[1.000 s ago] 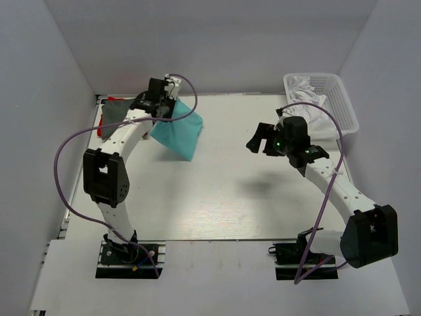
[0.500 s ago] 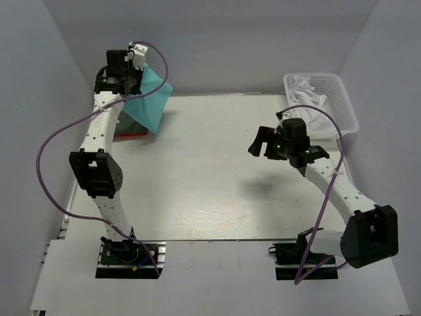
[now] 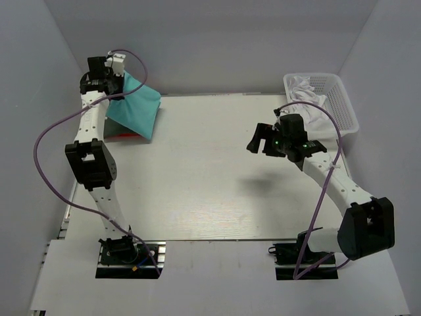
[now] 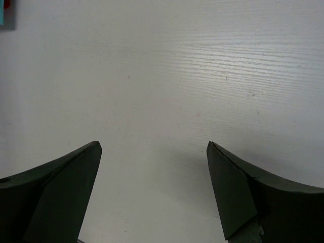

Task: Fold and stack the t-shirts
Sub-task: Put the neatly folded tshirt into the corner of the board with the left arm

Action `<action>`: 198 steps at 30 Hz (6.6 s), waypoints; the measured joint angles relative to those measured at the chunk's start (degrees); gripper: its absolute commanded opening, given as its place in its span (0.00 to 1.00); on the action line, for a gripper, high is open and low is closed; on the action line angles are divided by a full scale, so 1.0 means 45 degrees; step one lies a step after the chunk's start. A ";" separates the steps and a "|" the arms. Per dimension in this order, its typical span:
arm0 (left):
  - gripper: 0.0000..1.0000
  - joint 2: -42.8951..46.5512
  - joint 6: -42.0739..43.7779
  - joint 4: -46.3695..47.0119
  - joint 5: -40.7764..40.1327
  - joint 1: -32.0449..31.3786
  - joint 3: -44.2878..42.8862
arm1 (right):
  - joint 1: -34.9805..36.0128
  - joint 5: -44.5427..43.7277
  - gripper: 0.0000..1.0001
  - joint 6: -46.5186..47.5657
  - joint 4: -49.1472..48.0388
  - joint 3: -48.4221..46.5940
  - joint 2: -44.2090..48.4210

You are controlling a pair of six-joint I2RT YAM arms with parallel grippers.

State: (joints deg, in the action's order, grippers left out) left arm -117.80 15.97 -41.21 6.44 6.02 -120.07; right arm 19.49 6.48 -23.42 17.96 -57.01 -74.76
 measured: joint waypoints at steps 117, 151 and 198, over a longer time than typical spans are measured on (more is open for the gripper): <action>0.00 -0.2579 -0.3861 0.2783 0.1073 0.2900 0.0486 | 0.0005 0.1977 0.90 -0.0432 -0.0126 -0.1141 -0.1763; 1.00 -0.2443 -0.3793 0.2171 -0.1710 0.1899 -0.0291 | 0.0005 0.2050 0.90 -0.0355 -0.0267 -0.1141 -0.1739; 0.00 -0.3628 -0.3254 0.3696 -0.7111 -0.2968 -0.1175 | -0.0083 0.1350 0.90 0.0321 0.0330 -0.1039 -0.1739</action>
State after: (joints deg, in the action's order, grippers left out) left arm -134.13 1.32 -24.58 -25.56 -7.33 -125.36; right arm 19.11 12.56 -21.98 19.44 -61.69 -82.59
